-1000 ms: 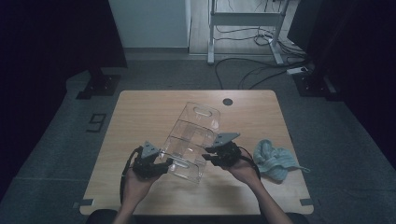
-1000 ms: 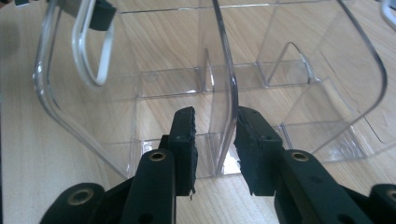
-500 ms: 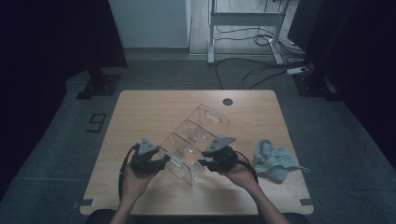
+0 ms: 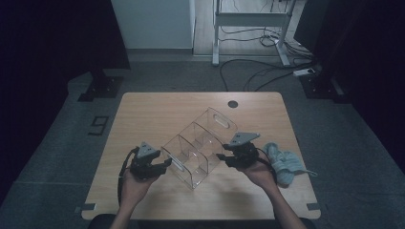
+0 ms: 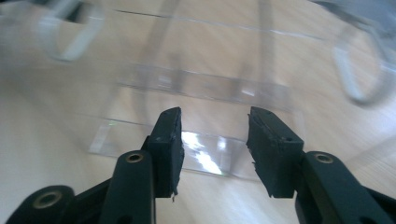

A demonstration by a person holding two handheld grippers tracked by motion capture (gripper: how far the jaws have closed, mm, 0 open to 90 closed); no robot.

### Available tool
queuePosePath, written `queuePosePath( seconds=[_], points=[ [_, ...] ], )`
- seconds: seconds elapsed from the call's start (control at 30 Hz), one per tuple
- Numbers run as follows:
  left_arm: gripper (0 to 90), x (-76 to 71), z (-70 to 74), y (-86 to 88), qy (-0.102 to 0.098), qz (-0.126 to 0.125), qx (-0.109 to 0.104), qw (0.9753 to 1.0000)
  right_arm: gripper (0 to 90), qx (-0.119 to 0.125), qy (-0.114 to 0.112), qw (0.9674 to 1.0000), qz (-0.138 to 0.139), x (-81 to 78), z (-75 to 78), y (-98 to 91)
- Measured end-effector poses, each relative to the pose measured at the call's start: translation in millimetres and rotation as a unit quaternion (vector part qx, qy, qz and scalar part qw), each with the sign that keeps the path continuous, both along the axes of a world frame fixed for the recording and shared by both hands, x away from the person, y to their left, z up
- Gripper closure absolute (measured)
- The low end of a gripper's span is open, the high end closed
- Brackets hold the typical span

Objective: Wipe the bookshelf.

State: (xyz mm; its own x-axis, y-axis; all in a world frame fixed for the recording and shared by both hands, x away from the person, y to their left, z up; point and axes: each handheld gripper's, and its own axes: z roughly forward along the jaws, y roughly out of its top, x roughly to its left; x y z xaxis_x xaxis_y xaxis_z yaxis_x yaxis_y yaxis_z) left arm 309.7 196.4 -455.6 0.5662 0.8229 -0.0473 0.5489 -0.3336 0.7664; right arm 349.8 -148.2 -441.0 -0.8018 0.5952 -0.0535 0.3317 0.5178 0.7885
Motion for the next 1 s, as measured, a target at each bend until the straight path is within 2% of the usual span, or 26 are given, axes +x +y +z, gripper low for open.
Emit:
queuePosePath(
  seconds=[0.13, 0.2, 0.3, 0.4, 0.6, 0.7, 0.93, 1.0],
  points=[
    [44.1, 4.0, -4.1, -3.5, 0.006, 0.008, 0.005, 0.9999, 56.0, 0.005, 0.02, 0.9995, -0.022, 15.4, -11.6, -6.2],
    [44.7, 5.1, -4.3, -4.5, 0.005, 0.008, 0.006, 0.9999, 56.8, 0.013, 0.029, 0.9994, -0.017, 20.3, -16.8, -4.8],
    [44.8, 6.6, -3.5, -5.0, 0.003, 0.01, 0.005, 0.9999, 59.3, 0.011, 0.034, 0.9993, -0.006, 22.9, -21.6, 0.1],
    [44.9, 9.1, -3.7, -4.0, 0.003, 0.012, 0.004, 0.9999, 58.5, 0.003, 0.031, 0.9995, 0.0, 20.2, -23.0, 4.4],
    [46.1, 14.6, -4.5, -2.3, 0.001, 0.019, 0.003, 0.9998, 58.0, 0.007, 0.04, 0.9991, 0.01, 15.3, -24.4, 5.2],
    [46.2, 18.1, -4.6, -1.8, -0.001, 0.025, 0.006, 0.9997, 56.3, -0.001, 0.04, 0.9991, 0.015, 11.1, -24.6, 8.2],
    [46.2, 35.0, -7.3, -3.7, -0.006, 0.038, 0.006, 0.9993, 53.2, -0.01, 0.045, 0.9985, 0.028, 0.6, -22.1, 7.6],
    [45.9, 39.2, -7.9, -4.9, -0.003, 0.032, 0.004, 0.9995, 51.4, -0.008, 0.044, 0.9986, 0.031, -2.3, -20.2, 6.0]
  ],
)
